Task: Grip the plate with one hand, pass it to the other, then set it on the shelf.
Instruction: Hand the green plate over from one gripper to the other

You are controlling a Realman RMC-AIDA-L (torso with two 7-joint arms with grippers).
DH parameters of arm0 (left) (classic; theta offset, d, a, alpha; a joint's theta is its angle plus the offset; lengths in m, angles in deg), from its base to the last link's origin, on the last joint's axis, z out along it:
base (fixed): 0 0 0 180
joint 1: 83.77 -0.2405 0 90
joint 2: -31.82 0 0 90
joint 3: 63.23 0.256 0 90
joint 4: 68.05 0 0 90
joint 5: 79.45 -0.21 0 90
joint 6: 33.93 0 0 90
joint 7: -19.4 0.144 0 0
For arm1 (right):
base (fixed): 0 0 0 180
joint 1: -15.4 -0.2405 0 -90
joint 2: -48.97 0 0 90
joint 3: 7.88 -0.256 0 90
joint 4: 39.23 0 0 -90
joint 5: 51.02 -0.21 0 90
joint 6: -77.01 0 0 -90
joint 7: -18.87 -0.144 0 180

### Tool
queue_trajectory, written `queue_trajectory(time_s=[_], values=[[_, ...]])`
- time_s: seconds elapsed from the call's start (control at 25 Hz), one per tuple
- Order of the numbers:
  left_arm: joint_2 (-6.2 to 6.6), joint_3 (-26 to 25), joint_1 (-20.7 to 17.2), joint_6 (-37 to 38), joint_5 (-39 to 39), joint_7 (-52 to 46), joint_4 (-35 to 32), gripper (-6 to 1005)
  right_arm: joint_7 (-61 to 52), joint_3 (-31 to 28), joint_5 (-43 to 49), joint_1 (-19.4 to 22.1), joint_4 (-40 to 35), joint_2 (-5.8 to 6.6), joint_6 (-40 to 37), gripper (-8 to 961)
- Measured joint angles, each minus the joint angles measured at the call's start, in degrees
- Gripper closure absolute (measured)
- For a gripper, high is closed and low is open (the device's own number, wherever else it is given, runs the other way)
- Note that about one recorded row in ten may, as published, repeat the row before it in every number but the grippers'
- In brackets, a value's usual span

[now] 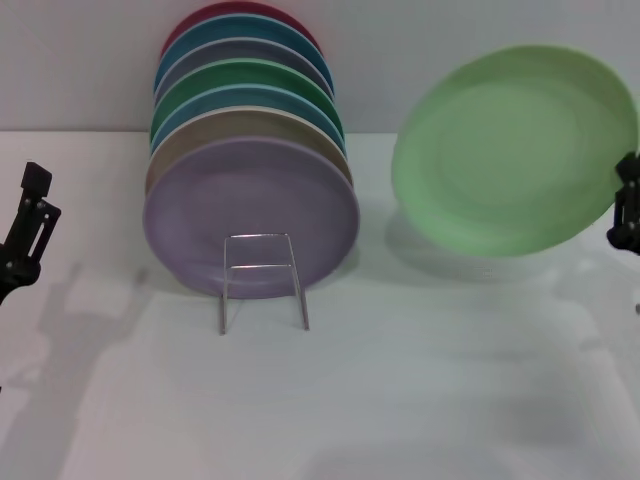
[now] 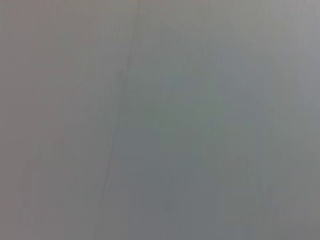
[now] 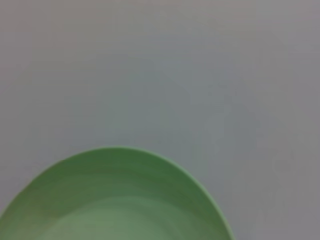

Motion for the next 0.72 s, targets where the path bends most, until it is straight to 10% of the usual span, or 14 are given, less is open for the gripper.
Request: queue_trajectory(time_s=[0.72], values=[[0.05,8.22,-0.71,1.84,-0.02,-0.09,0.88,140,-3.64,6.16,6.62,-1.85,-8.78,0.18,-7.64,940]])
